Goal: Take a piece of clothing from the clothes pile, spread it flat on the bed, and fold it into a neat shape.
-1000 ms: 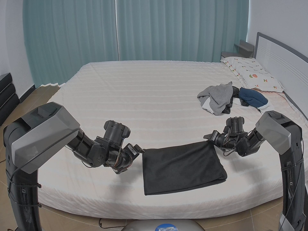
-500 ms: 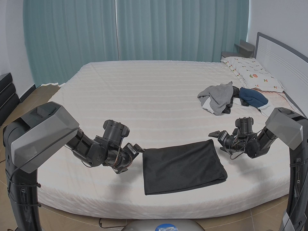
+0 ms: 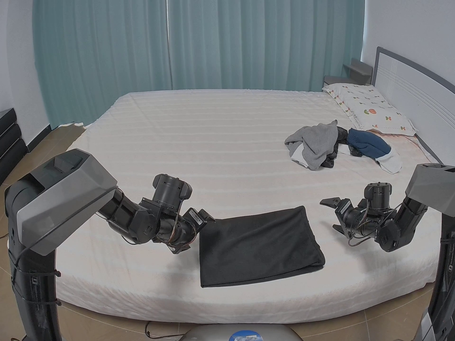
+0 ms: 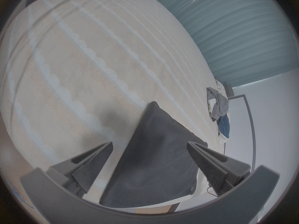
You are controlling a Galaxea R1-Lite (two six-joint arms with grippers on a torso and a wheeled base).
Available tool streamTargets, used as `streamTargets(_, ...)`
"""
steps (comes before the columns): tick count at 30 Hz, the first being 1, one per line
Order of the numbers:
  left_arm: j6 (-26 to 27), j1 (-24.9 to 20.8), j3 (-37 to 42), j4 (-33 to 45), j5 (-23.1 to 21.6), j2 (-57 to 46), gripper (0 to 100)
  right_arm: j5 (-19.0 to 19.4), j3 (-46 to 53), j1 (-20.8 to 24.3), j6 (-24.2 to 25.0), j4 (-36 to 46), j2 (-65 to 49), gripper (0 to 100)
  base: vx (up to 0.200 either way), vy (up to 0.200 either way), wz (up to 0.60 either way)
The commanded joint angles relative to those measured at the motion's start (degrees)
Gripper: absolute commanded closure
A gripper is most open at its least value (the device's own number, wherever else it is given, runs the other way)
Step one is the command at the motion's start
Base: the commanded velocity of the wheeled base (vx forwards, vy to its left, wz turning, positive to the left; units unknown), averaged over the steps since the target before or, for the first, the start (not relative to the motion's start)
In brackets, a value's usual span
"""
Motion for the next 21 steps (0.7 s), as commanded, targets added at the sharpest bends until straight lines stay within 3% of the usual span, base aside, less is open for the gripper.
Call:
streamTargets(1,2.60,0.38,1.78,0.19,0.62,0.68,0,1.20,0.82,-0.68,0.66,-0.05,-0.07,0,0.000,0.000,0.00)
streamTargets(5,4.36,0.38,4.33,-1.04,0.45,0.15,0,4.72,0.82,-1.12,1.54,-0.05,0.19,0,0.000,0.000,0.00)
streamTargets(12,11.04,0.30,6.53,-9.13,0.10,2.09,0,5.16,-0.23,-0.60,2.42,0.13,1.33,0,0.000,0.000,0.00)
streamTargets(21,15.17,-0.50,7.58,-12.38,-0.17,3.49,0,5.16,-0.23,-0.33,2.51,-0.14,1.77,0,0.000,0.000,0.00)
